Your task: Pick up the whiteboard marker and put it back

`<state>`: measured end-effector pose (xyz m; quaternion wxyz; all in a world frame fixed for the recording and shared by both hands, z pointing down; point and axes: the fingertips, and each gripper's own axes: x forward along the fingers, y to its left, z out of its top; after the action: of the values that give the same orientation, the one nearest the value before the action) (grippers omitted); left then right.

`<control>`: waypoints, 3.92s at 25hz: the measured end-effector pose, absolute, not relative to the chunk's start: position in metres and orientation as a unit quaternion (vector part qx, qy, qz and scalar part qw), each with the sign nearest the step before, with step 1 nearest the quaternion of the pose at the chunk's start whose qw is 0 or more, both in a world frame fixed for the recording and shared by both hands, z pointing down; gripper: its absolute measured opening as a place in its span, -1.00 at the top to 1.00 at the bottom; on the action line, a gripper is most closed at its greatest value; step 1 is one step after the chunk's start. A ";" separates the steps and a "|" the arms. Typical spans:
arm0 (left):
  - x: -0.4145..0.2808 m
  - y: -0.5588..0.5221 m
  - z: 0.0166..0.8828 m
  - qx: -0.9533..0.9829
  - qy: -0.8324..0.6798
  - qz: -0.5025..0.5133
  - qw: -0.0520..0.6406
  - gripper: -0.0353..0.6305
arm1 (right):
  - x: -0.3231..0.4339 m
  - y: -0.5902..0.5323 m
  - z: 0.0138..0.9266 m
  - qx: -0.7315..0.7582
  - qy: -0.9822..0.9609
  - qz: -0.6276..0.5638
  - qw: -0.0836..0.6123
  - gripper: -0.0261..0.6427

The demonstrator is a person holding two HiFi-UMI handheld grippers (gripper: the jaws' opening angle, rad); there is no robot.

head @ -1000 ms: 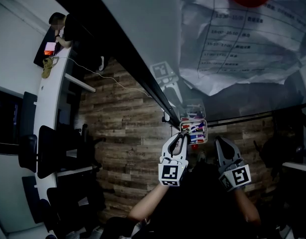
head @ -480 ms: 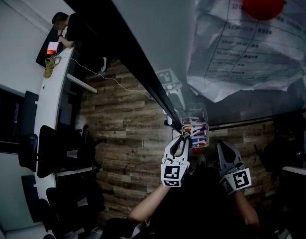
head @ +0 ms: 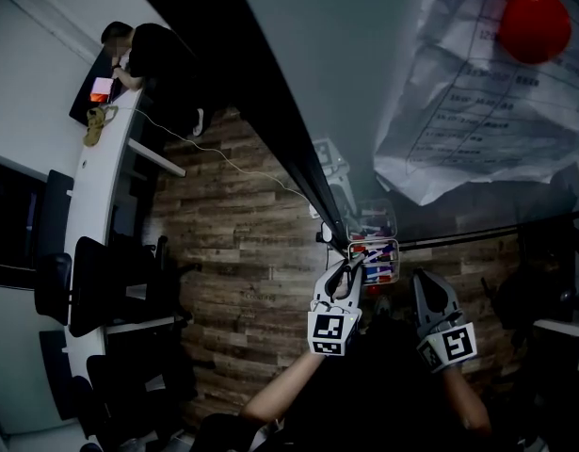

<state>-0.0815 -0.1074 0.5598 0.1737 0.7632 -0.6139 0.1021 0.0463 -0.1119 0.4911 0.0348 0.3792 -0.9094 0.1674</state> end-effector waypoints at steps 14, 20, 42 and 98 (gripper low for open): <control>-0.087 -0.104 0.548 0.762 -0.620 0.085 0.166 0.60 | 0.039 -0.109 0.487 0.381 -0.906 0.180 0.025 0.88; -0.089 -0.101 0.543 0.762 -0.621 0.080 0.164 0.60 | 0.038 -0.106 0.487 0.380 -0.907 0.177 0.029 0.88; -0.104 -0.082 0.520 0.744 -0.651 0.051 0.141 0.78 | 0.036 -0.090 0.483 0.379 -0.909 0.172 0.025 0.88; -0.103 -0.028 0.467 0.770 -0.630 0.027 0.099 0.87 | 0.016 -0.050 0.452 0.383 -0.915 0.125 0.002 0.88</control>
<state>-0.1029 -0.0281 0.4673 0.0985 0.7702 -0.6296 0.0273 0.0155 -0.0496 0.4523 0.0019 0.3830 -0.9153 0.1246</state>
